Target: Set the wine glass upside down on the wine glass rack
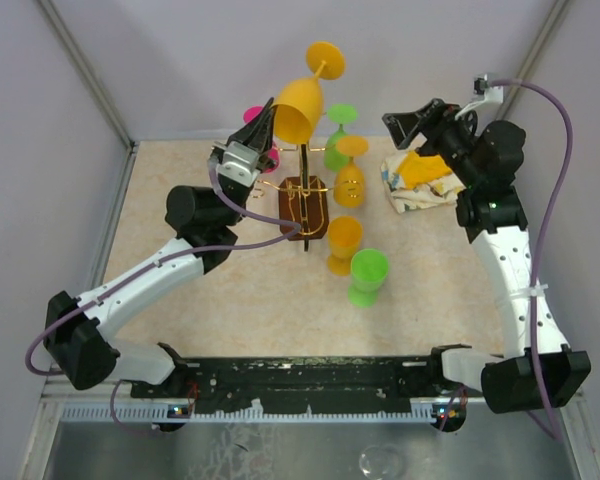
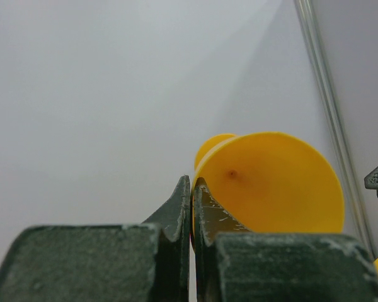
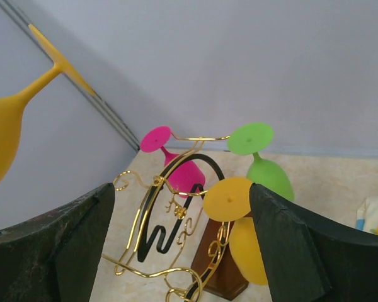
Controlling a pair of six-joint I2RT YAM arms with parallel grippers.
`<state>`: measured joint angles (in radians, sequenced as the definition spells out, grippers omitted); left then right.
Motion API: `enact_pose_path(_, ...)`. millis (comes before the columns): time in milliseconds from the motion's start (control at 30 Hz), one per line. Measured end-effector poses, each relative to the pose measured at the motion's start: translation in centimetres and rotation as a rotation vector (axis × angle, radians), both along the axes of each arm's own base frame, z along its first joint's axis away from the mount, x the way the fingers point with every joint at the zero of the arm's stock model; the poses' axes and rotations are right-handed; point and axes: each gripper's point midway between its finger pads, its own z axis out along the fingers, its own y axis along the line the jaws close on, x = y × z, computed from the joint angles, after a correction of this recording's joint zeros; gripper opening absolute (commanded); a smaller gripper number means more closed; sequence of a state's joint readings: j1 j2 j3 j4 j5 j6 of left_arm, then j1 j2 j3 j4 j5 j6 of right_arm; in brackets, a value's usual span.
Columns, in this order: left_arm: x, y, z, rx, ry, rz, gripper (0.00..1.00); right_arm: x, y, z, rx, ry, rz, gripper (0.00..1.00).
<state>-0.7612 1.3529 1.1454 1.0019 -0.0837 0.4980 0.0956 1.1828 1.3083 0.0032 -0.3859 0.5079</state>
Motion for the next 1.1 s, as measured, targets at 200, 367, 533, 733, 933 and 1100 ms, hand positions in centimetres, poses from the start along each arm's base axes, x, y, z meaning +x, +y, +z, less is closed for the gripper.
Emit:
enact_pose_path(200, 0.1, 0.1, -0.5, -0.007, 0.007, 0.004, 0.00, -0.4, 0.9, 0.8, 0.063, -0.020, 0.055, 0.86)
enact_pose_path(367, 0.4, -0.1, -1.7, -0.003, 0.035, -0.005, 0.00, -0.9, 1.9, 2.1, 0.177, -0.051, 0.128, 0.80)
enact_pose_path(533, 0.3, -0.4, -2.0, -0.027, 0.061, -0.043, 0.00, -0.7, 2.5, 3.1, 0.225, -0.104, 0.177, 0.76)
enact_pose_path(733, 0.1, -1.0, -2.4, -0.044, 0.111, -0.109, 0.00, -0.3, 3.1, 3.2, 0.110, -0.212, 0.161, 0.72)
enact_pose_path(933, -0.4, -1.0, -2.4, -0.061, 0.156, -0.155, 0.00, -0.5, 4.5, 2.4, -0.006, -0.341, 0.169, 0.69)
enact_pose_path(1100, -0.7, -0.9, -2.4, -0.067, 0.178, -0.175, 0.00, 0.0, 5.3, 1.3, -0.062, -0.387, 0.176, 0.68)
